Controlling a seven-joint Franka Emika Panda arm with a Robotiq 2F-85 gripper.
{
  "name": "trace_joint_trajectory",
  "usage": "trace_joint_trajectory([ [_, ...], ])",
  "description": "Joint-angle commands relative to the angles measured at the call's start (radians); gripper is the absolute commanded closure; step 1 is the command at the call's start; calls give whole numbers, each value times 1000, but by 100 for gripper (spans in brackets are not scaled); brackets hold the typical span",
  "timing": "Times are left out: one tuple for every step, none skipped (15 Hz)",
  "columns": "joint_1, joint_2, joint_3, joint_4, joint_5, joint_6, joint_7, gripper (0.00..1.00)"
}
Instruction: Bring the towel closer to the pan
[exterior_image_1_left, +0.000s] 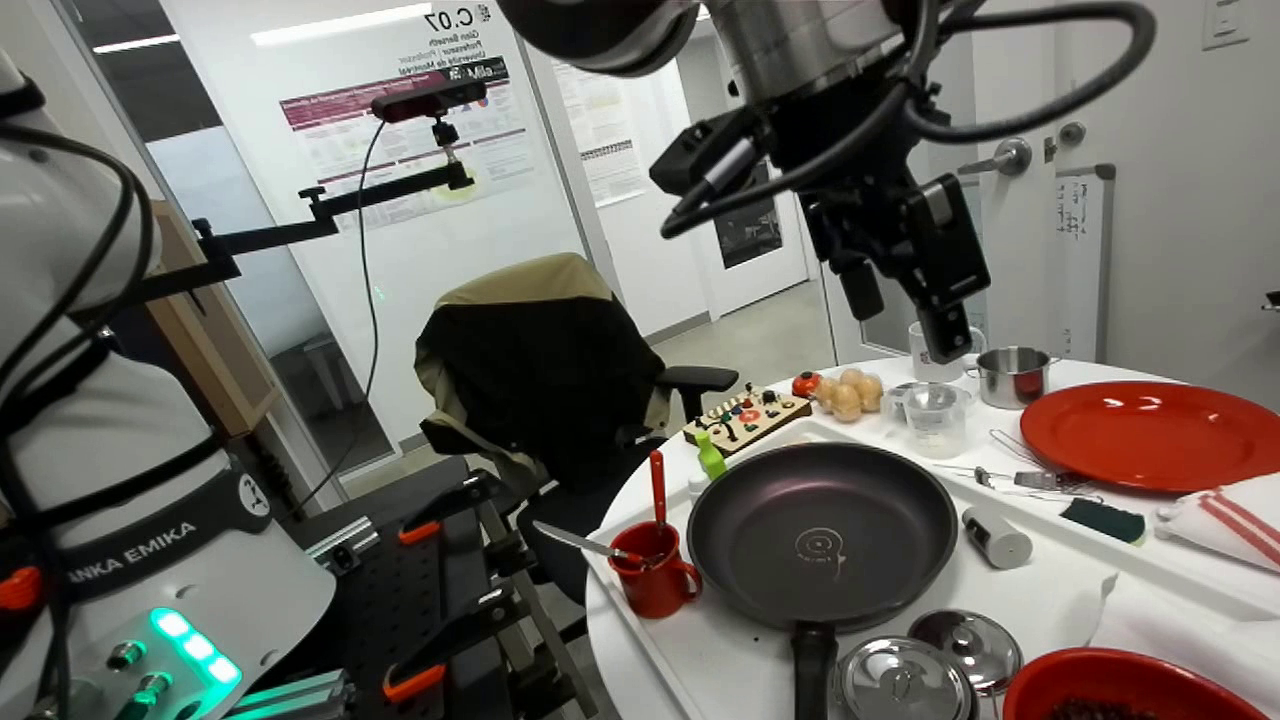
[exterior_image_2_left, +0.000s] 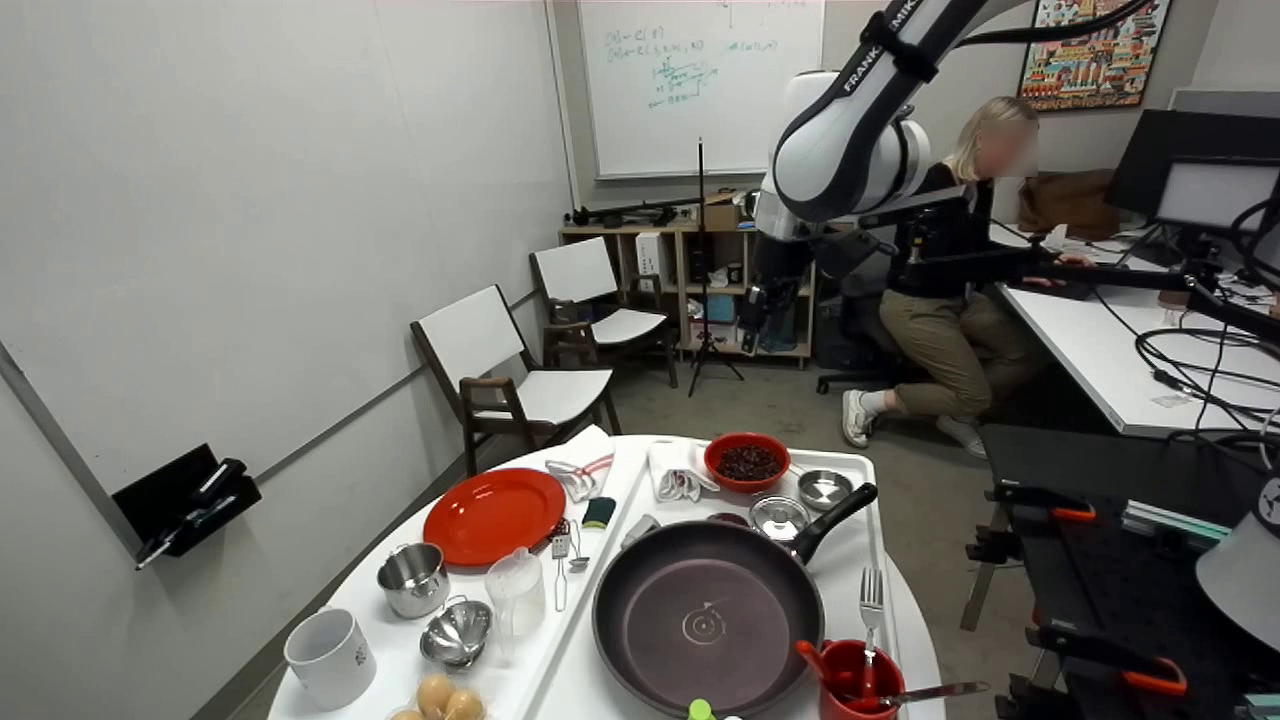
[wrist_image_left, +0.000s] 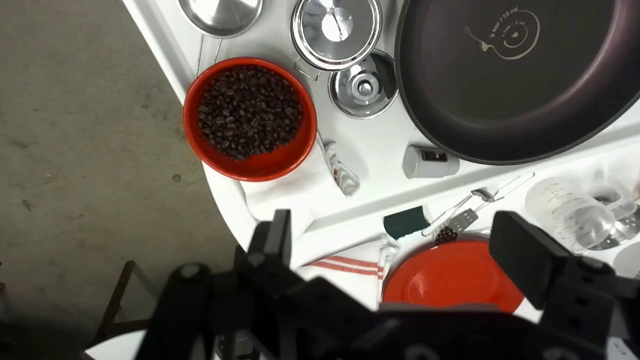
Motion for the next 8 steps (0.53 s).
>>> trace_joint_trajectory([
  [-43,126,59,72,61,19,-97,0],
  [-57,160,81,82,70,23,-125,0],
  [-69,184,97,92,68,22,-141,0],
  [-78,210,110,97,57,26,-151,0],
  [-86,237,119,109,42,30,-155,0],
  [-95,268,123,129,29,32,-155,0],
  [-102,291,127,143,19,32,-151,0],
  [-111,319,123,168,6,33,-147,0],
])
